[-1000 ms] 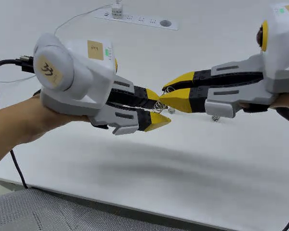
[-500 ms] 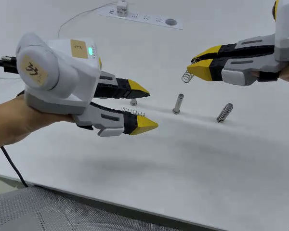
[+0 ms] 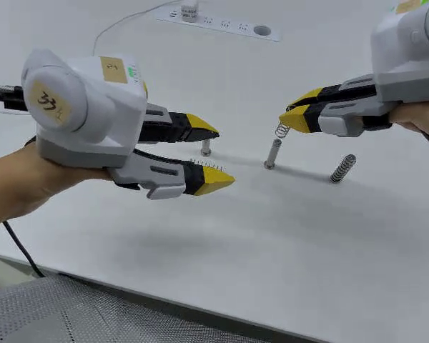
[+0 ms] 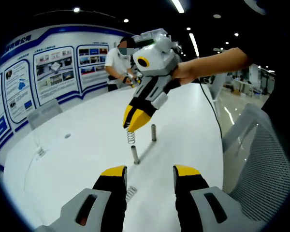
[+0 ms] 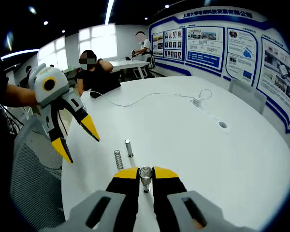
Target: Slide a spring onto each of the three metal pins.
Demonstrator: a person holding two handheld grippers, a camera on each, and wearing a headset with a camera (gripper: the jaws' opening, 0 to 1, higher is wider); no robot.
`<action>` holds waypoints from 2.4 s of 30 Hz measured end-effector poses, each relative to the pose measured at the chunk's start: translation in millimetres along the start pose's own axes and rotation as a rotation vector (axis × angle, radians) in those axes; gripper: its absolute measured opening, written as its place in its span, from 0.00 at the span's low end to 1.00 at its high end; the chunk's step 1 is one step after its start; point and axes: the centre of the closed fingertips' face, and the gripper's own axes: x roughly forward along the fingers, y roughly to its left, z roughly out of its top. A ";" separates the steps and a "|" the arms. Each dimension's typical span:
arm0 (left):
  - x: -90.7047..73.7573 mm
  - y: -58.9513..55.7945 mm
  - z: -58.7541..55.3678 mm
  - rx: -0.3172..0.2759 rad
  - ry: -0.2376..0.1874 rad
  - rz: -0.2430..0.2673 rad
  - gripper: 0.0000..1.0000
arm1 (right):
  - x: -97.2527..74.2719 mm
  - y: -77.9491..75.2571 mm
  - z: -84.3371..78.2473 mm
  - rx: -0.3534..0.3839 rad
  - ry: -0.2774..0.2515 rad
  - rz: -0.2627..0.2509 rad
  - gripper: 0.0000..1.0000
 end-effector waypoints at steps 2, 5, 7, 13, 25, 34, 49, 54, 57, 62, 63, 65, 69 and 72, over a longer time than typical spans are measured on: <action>0.5 -0.7 -0.7 -0.004 0.003 -0.005 0.40 | 1.6 -0.2 -2.1 0.006 0.006 0.003 0.10; 0.7 -0.4 -0.2 -0.010 -0.002 -0.004 0.40 | 2.7 -0.8 -6.4 0.006 0.024 -0.005 0.10; 0.4 0.1 -0.5 -0.005 0.000 -0.001 0.40 | 3.3 0.1 -5.9 0.013 0.022 0.002 0.10; -2.7 0.8 -3.6 -0.015 0.008 0.003 0.39 | 10.5 4.9 -5.6 0.017 0.026 0.020 0.10; -6.2 3.7 2.5 -0.045 -0.023 0.014 0.39 | 7.4 5.9 -10.2 -0.026 0.086 0.008 0.10; -10.2 5.3 1.2 -0.061 -0.030 0.028 0.42 | 16.1 9.1 -23.9 -0.040 0.135 0.011 0.11; -21.1 14.0 0.8 -0.096 -0.058 0.050 0.60 | 30.1 11.6 -46.2 -0.018 0.189 0.027 0.11; -23.9 18.5 0.6 -0.104 -0.067 0.066 0.64 | 34.0 8.0 -49.7 -0.014 0.196 0.031 0.11; -26.3 21.2 -0.6 -0.104 -0.063 0.074 0.65 | 35.4 8.1 -51.5 -0.021 0.203 0.031 0.11; -33.0 27.8 0.2 -0.107 -0.071 0.102 0.69 | 37.0 8.6 -53.3 -0.024 0.209 0.035 0.11; -34.4 29.0 -0.7 -0.106 -0.066 0.107 0.70 | 37.4 8.6 -53.6 -0.027 0.211 0.035 0.11; -37.4 30.4 -2.2 -0.103 -0.059 0.113 0.71 | 38.0 8.7 -53.6 -0.031 0.211 0.037 0.11; -43.6 32.4 -3.5 -0.096 -0.054 0.126 0.74 | 37.0 7.9 -52.4 -0.022 0.210 0.034 0.12; -47.7 34.8 -4.9 -0.089 -0.049 0.140 0.76 | 32.1 9.1 -46.6 -0.006 0.188 0.038 0.16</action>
